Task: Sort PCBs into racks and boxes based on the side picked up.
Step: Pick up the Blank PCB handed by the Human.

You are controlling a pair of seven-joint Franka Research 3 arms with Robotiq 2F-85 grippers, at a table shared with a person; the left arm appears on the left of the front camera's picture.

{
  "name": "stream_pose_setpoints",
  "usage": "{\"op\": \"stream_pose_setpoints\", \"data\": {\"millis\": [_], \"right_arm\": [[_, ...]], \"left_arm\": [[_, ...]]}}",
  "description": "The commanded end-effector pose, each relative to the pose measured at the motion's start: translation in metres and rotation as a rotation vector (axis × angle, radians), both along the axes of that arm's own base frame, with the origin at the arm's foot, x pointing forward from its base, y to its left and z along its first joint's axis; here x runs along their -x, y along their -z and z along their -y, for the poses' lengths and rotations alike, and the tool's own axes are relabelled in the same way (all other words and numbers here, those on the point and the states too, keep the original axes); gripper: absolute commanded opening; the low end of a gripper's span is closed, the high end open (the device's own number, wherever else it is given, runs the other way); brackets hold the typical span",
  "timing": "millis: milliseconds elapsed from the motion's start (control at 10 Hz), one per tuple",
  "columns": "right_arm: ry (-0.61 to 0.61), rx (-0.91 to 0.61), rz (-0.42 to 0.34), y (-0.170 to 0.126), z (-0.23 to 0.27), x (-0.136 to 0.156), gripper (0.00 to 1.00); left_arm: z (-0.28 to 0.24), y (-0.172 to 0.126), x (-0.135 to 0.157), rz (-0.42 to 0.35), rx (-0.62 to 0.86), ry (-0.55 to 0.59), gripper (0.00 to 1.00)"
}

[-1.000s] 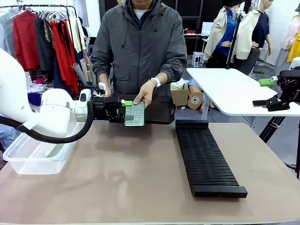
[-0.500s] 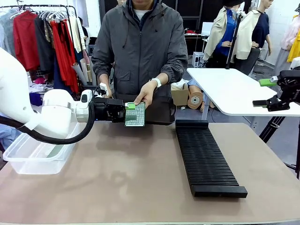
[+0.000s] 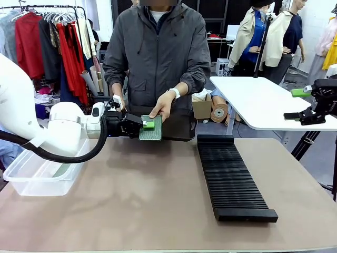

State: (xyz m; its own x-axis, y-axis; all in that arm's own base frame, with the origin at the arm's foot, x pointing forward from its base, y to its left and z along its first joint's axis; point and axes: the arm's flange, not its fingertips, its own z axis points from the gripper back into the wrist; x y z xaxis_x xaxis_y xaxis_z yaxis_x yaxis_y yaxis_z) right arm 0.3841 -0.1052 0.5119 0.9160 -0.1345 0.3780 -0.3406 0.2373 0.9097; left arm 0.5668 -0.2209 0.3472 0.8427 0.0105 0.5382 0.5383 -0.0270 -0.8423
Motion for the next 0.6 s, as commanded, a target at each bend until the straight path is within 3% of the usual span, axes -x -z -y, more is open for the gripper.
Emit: {"op": "stream_pose_setpoints", "data": {"millis": [0,500], "right_arm": [[0.007,0.005,0.017,0.0006,-0.0013,0.0019,1.0],[0.007,0.005,0.017,0.0006,-0.0013,0.0019,1.0]], "left_arm": [[-0.0012,-0.0039,-0.0041,0.005,0.002,0.026,0.0],[-0.0009,-0.0001,0.0,0.002,-0.004,0.005,0.0]]}}
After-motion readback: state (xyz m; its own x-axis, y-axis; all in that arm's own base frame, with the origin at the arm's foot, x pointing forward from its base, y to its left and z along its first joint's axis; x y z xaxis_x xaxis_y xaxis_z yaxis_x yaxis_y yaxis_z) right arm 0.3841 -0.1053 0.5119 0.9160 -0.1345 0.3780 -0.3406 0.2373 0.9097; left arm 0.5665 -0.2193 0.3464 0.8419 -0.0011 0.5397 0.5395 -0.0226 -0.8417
